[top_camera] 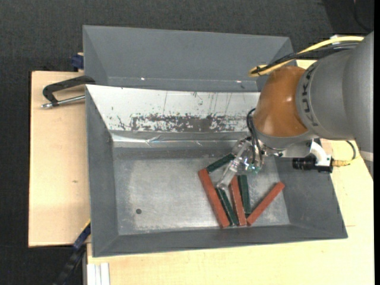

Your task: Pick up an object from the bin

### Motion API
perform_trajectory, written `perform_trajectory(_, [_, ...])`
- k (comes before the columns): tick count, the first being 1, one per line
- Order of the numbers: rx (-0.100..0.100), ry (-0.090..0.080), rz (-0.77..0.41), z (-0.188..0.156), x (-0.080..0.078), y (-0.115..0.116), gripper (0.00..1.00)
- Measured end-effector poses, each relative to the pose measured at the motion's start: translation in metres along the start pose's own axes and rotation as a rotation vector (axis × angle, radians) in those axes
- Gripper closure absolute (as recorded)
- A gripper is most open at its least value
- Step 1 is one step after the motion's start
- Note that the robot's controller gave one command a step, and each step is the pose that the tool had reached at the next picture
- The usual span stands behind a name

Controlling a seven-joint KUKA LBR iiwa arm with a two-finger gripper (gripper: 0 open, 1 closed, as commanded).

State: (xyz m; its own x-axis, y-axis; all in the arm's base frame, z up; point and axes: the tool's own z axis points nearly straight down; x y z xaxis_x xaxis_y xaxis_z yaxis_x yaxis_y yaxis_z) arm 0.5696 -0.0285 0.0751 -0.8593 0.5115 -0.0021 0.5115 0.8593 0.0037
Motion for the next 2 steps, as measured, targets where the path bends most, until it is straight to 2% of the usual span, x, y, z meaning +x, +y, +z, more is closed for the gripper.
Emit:
perform_trajectory(1, [0.001, -0.004, -0.017, 0.0021, 0.0003, 0.0075, 0.0])
perform_trajectory(2, [0.0, -0.002, 0.094, 0.0031, 0.0006, 0.0136, 0.0])
